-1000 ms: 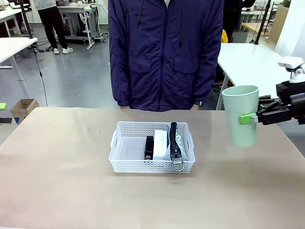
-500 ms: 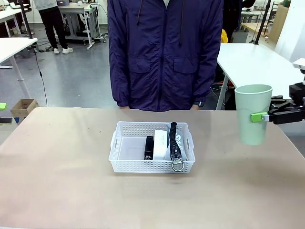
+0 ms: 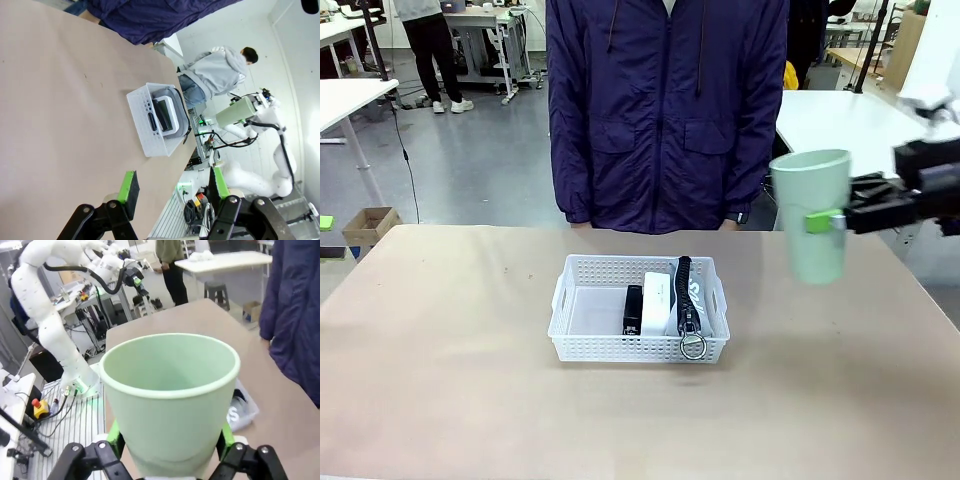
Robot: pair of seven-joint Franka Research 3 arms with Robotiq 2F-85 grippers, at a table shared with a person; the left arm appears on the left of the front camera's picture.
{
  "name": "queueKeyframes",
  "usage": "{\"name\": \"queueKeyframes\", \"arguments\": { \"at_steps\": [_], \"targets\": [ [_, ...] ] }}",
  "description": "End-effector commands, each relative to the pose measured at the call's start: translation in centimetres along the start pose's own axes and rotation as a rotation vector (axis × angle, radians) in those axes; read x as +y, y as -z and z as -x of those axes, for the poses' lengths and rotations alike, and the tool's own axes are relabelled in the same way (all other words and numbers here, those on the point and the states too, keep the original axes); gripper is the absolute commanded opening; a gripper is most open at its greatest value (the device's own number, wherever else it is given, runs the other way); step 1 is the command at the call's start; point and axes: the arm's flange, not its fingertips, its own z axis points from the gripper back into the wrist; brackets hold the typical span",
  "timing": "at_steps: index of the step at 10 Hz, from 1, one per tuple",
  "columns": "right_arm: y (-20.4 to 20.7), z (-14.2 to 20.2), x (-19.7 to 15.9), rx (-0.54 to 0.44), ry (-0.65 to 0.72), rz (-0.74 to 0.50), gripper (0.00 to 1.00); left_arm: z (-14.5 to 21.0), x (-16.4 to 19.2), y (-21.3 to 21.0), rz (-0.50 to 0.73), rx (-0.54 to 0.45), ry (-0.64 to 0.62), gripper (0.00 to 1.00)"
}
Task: Efficiently arrange items inside the basket to fit them all.
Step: Pick up the Reusable plastic cup and place it inside the Organizing basket.
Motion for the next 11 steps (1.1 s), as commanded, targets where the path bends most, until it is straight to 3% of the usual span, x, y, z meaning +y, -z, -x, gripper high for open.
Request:
{"name": "queueKeyframes", "arguments": {
  "at_steps": [1, 7, 11],
  "targets": [
    [6.8, -2.4, 5.3, 0.108, 0.132, 0.030, 0.87, 0.2, -0.1, 0.2, -0.002, 0.001, 0.007, 0.74],
    [23.6, -5.7, 11.4, 0.416, 0.322, 0.293, 0.87, 0.2, -0.1, 0.2, -0.002, 0.001, 0.007, 0.74],
    [29.3, -11.3, 11.8, 0.515, 0.548, 0.506, 0.87, 0.2, -0.1, 0.2, -0.002, 0.001, 0.007, 0.74]
  ]
}}
